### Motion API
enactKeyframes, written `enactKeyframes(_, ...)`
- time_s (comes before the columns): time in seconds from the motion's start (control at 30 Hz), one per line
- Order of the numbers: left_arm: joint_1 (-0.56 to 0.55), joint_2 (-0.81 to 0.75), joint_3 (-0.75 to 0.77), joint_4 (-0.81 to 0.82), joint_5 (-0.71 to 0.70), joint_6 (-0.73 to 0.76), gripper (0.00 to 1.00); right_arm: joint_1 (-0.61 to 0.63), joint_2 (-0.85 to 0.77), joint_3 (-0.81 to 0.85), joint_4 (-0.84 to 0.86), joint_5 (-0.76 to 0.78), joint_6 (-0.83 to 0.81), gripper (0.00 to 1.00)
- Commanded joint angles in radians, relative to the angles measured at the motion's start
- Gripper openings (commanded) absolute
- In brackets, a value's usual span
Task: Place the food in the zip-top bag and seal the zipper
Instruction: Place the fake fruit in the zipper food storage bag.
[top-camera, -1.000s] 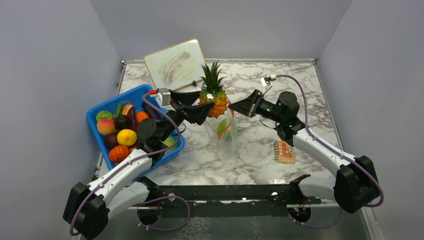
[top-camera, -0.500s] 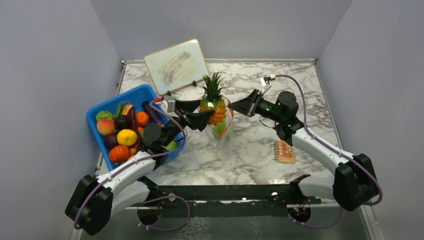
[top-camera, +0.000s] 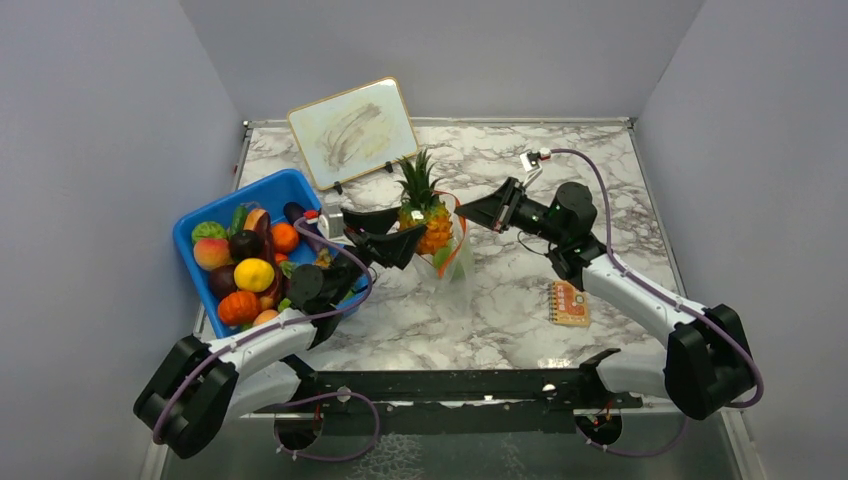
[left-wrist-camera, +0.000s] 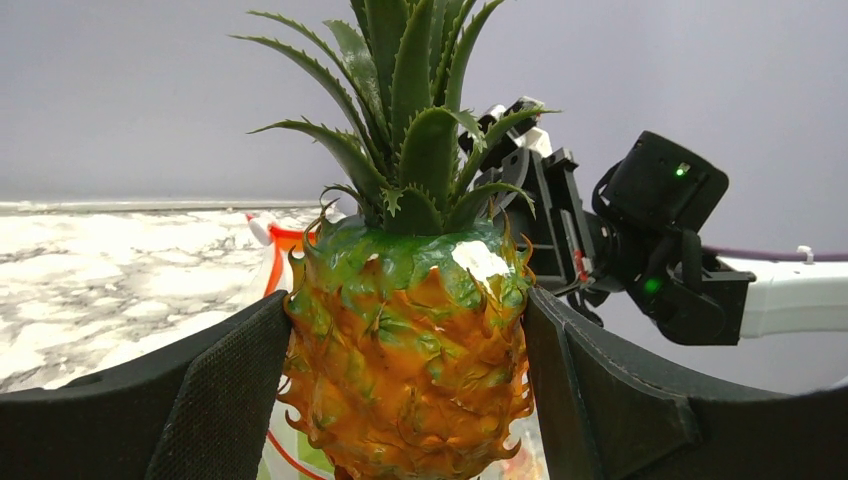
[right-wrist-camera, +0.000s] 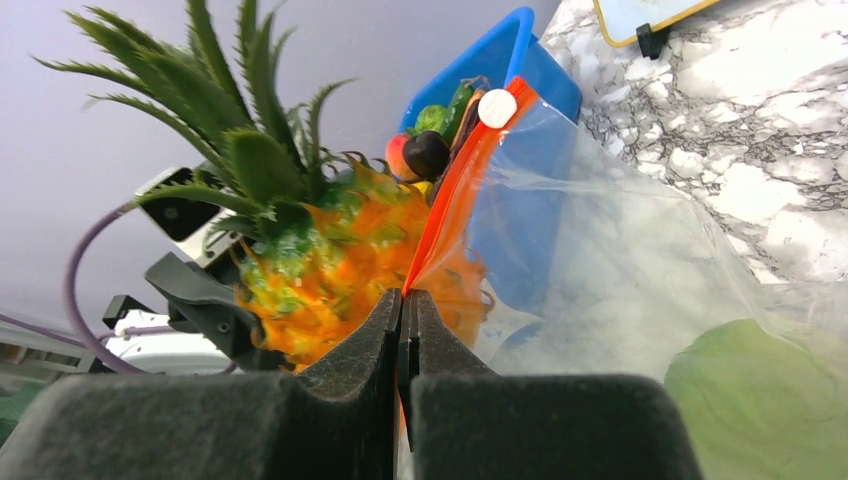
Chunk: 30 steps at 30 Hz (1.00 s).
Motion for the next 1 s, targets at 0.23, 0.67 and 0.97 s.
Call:
enactKeyframes(0.23, -0.01, 0.086, -0.056, 0.24, 0.003, 0.059, 0.27, 0.006, 0.026, 0.014, 0.069, -0.039, 0.025, 0.01)
enactKeyframes(0.67, -0.028, 0.067, -0.033, -0.025, 0.019, 0.228, 0.23, 0.006, 0.039, 0.032, 0.086, -0.058, 0.031, 0.01)
enactKeyframes(0.97, -0.041, -0.004, 0.028, -0.282, 0.043, 0.279, 0.57, 0.006, 0.039, 0.022, 0.095, -0.061, 0.024, 0.01)
